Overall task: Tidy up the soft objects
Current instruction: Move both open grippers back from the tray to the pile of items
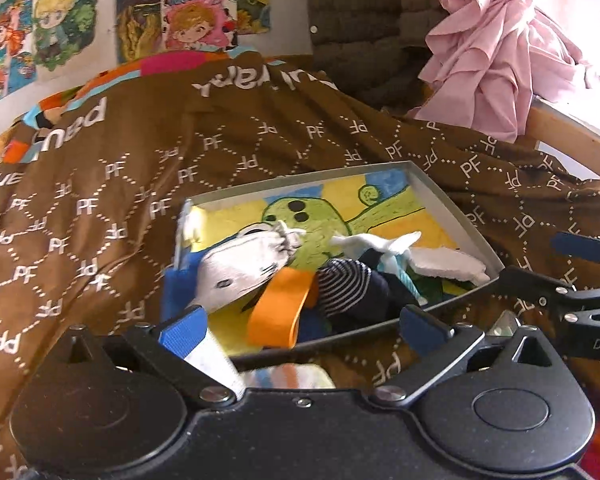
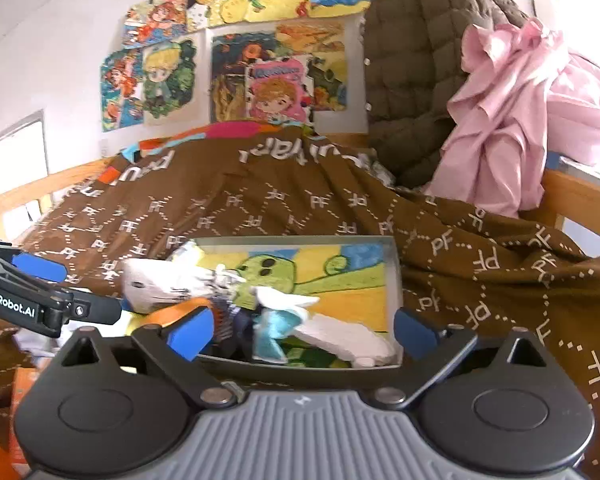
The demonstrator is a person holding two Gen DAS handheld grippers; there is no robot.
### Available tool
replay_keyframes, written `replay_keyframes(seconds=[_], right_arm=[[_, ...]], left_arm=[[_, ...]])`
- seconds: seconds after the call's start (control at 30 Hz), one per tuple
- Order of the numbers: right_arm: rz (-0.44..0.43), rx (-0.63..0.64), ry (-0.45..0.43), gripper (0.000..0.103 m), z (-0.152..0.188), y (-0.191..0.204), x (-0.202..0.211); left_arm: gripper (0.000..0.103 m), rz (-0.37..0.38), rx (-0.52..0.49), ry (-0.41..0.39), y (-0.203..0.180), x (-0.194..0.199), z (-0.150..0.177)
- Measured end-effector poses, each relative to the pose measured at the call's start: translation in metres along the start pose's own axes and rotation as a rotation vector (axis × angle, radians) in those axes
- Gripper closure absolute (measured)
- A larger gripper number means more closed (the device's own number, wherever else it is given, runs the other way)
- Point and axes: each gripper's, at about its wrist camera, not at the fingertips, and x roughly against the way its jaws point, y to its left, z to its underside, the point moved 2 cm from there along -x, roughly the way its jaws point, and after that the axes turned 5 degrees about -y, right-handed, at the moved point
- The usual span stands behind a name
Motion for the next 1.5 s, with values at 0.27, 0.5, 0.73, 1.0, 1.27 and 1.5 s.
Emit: replay_keyframes(seconds=[0.27, 0.5, 0.73, 1.0, 1.27, 1.5], right_arm=[[-0.036, 0.034, -0.046, 0.0, -0.008, 0.025, 0.036], [-0.076, 0.05, -0.043, 0.0, -0.003, 0.041, 0.064], [-0.102, 0.089, 0.005, 0.0, 0.017, 0.059, 0.085], [-0.126, 0.119, 0.043, 0.0, 0.035, 0.077, 0.102], [-0.129, 0.114, 0.115, 0.0, 0.055, 0.085, 0.11], [-0.154, 0.106, 0.143, 0.0, 0.06, 0.089, 0.106]], left_arm=[[0.001, -0.027, 0.009, -0.034, 0.005, 0.055, 0.009], [0.001, -0.071, 0.057, -0.046, 0.012, 0.097, 0.03], [0.001, -0.107, 0.169, -0.068, 0.017, 0.129, 0.065], [0.001, -0.113, 0.204, -0.069, 0.011, 0.145, 0.103], [0.001, -0.147, 0.233, -0.036, 0.02, 0.151, 0.135], [0.001, -0.191, 0.285, 0.003, 0.033, 0.156, 0.159]])
